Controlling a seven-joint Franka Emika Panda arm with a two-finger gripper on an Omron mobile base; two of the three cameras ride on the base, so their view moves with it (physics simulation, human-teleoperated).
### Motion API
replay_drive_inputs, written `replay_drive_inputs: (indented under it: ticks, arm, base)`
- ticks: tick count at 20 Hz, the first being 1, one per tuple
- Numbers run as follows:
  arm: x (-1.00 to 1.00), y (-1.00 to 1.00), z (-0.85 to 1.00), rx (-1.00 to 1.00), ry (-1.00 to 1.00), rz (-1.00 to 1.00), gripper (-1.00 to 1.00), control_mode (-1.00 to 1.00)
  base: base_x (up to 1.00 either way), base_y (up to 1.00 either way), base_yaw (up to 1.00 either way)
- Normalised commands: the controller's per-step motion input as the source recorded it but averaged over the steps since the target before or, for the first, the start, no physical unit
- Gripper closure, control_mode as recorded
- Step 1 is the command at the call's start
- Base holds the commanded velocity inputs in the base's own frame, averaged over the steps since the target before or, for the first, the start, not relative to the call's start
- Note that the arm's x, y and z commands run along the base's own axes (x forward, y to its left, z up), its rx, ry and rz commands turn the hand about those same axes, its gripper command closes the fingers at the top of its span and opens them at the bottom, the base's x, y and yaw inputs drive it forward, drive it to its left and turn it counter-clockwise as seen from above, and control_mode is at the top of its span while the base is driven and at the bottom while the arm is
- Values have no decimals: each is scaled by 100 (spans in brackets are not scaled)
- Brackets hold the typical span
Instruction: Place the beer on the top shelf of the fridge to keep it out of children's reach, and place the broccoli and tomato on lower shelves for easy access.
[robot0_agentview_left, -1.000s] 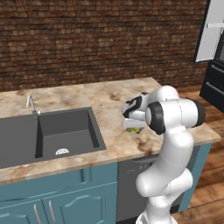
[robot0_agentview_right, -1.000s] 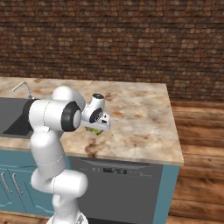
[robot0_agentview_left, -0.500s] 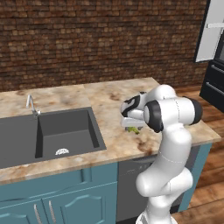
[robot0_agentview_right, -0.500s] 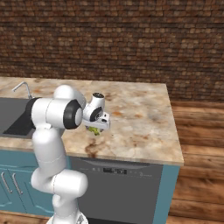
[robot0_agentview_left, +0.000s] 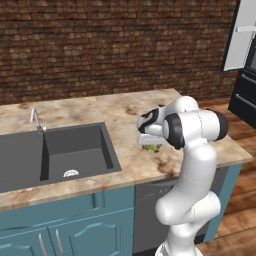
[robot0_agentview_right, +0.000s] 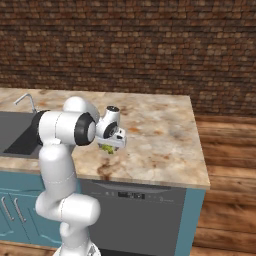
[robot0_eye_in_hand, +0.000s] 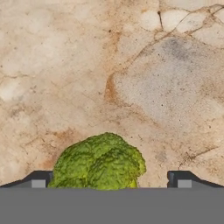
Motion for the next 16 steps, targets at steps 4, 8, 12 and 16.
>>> replay_drive_inputs:
  ticks: [4,8,12,16]
  arm:
    - [0,3,-40,-2,5,0,100,-100]
    - [0,10,-42,-4,7,0,100,-100]
    - [0,13,-43,-5,5,0,100,-100]
    - [0,8,-39,-3,1,0,100,-100]
  base:
    - [0,0,0]
    - [0,0,0]
    - [0,0,0]
    - [0,0,0]
